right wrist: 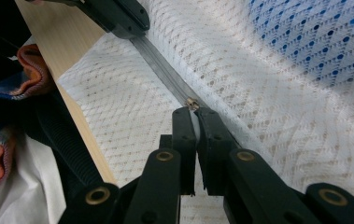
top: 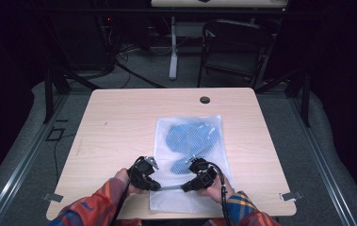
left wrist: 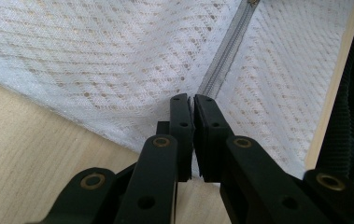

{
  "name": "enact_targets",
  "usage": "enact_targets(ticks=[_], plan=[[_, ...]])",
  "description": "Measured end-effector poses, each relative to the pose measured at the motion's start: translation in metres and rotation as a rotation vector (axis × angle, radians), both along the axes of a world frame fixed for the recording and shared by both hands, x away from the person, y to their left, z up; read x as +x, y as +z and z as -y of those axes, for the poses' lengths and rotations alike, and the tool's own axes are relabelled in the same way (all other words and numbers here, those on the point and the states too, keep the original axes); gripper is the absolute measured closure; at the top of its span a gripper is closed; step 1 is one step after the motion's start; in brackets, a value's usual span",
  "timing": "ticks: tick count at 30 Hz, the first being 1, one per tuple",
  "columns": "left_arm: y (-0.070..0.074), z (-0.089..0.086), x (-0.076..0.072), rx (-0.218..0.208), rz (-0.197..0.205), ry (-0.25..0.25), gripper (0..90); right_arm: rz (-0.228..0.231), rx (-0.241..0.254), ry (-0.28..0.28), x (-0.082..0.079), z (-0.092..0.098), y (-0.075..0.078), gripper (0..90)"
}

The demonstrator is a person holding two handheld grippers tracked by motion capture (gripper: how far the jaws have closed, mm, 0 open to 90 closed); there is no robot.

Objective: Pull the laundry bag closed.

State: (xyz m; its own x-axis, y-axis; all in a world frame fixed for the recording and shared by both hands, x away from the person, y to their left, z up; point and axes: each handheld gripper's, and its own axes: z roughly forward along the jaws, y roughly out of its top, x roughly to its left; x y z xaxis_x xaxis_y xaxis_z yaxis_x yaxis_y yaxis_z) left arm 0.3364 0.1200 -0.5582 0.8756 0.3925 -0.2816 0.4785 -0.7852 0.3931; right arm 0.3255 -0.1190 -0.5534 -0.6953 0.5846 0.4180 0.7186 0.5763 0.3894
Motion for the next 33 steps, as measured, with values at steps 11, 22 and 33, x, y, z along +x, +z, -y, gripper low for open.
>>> enact_targets(ticks=[11,22,33], plan=[[0.0,0.0,0.0,0.0,-0.001,-0.001,86.6,-0.003,0.009,-0.015,-0.002,0.009,0.003,86.8],[0.0,0.0,0.0,0.0,-0.001,-0.001,86.6,0.0,0.007,-0.012,-0.003,0.012,0.004,86.8],[0.0,-0.001,0.001,-0.002,-0.011,0.013,86.3,-0.006,-0.001,-0.017,-0.004,0.015,0.003,86.8]])
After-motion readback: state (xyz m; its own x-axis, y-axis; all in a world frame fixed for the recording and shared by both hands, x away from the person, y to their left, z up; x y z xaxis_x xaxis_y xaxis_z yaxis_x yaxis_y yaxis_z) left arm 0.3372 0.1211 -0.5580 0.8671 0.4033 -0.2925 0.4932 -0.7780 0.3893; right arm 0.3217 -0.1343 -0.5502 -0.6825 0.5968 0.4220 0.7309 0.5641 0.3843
